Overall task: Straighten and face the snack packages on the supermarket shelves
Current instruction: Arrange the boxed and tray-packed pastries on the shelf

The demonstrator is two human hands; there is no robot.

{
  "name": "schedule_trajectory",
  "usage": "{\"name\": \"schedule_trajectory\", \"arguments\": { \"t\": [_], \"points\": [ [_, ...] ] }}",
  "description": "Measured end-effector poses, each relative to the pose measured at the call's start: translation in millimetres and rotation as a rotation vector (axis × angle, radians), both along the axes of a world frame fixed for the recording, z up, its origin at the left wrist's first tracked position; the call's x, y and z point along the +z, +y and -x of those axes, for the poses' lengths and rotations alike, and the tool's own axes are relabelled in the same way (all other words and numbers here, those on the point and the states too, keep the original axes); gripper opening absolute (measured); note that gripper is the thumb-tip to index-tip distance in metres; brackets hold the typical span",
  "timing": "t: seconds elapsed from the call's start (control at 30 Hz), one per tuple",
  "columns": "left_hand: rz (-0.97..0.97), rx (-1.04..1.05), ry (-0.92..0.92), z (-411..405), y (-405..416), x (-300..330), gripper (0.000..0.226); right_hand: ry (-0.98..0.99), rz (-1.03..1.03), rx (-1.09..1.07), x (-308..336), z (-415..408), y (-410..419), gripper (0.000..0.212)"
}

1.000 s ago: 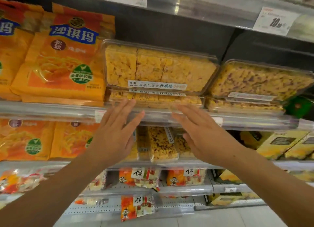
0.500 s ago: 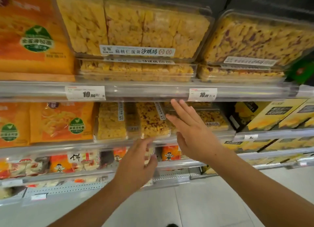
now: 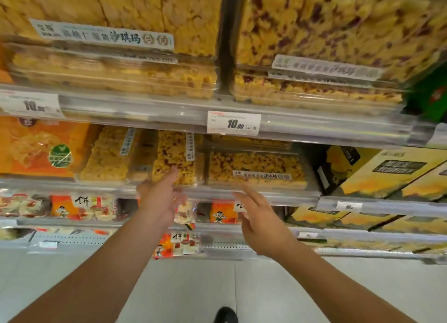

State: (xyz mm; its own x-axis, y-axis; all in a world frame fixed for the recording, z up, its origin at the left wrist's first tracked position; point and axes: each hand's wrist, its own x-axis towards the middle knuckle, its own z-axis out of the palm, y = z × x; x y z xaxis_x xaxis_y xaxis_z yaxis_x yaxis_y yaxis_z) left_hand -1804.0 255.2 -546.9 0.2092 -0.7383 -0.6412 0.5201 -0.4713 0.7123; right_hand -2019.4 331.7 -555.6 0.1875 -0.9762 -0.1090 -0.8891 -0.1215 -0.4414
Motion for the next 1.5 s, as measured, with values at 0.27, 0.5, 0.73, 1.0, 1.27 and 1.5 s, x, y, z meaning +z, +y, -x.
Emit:
{"name": "schedule_trajectory", "arguments": {
  "t": [0.27,0.5,0.73,1.0,1.27,1.5],
  "points": [
    [0.175,-0.062,-0.118,-15.6,20.1,8.8,0.054,-0.313,-0.065,-0.222,5.5,24.6,-22.4,0.057],
    [0.277,-0.400,-0.350,-45.3,23.5,19.2,0.061,-0.680,-0.039,-0.479,37.8,39.5,-68.5,0.057],
    [0.471,-0.673,-0.716,-20.0,-22.6,47.2,0.068,-0.641,-0.041,-0.657,42.3,94.9,-75.1,0.076],
    [0.413,-0.849,-1.210,32.0,-80.8,32.5,0.056,-0.506,0.045,-0.682,41.2,131.7,-85.6,0.063],
    [0.446,-0.652,-1.097,31.5,-69.6,8.0,0.066,-0.228,0.039,-0.576,44.4,144.5,-87.4,0.060],
    [0.458,-0.641,-1.130,37.7,-57.6,5.1,0.039,-0.196,-0.005,-0.584,44.1,147.6,-90.8,0.047]
  ]
}}
